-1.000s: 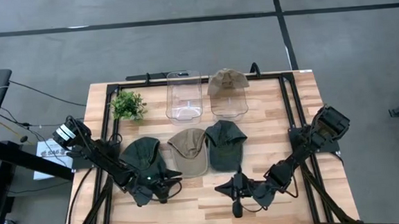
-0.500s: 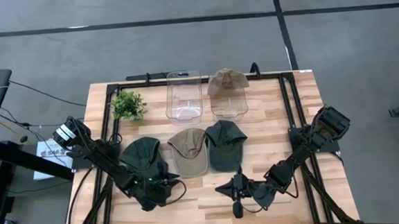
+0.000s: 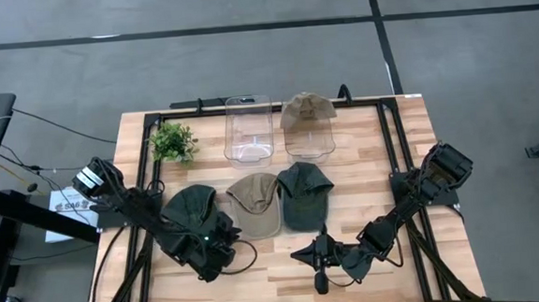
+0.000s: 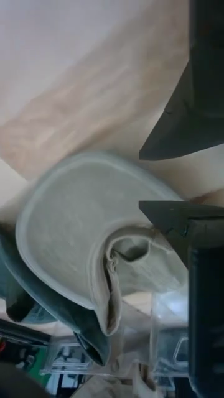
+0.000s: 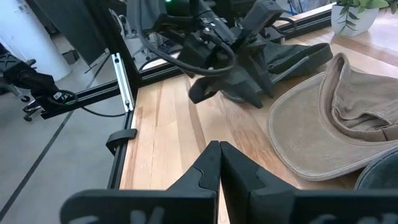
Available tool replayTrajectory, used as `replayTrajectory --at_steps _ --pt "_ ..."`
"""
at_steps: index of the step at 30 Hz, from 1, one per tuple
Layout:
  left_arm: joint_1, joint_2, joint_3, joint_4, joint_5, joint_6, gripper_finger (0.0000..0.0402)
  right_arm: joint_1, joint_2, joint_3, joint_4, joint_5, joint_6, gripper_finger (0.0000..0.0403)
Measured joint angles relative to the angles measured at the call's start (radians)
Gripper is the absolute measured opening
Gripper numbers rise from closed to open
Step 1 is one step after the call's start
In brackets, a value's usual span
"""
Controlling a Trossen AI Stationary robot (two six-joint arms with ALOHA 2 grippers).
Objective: Pick & Place hat
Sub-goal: Put the brown cap into the right transparent bin
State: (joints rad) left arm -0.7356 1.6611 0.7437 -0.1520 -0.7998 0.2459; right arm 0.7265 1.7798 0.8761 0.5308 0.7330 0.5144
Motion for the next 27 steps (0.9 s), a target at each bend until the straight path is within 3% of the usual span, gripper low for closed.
replayTrajectory --at_steps 5,10,19,27 --pt "0.044 0.000 0.000 -0.001 0.002 0.059 0.0113 0.000 0.000 0.000 0.000 0.000 0.000 0.0001" --pt "0.083 0.000 0.000 -0.001 0.089 0.063 0.0113 0.000 0.000 0.000 0.000 0.000 0.000 0.0001" --pt "0.087 0.000 0.000 -0.005 0.149 0.064 0.0113 0.000 0.000 0.000 0.000 0.000 -0.001 0.0001" --pt "0.117 0.000 0.000 -0.006 0.149 0.064 0.0113 0.000 0.000 0.000 0.000 0.000 -0.002 0.0001"
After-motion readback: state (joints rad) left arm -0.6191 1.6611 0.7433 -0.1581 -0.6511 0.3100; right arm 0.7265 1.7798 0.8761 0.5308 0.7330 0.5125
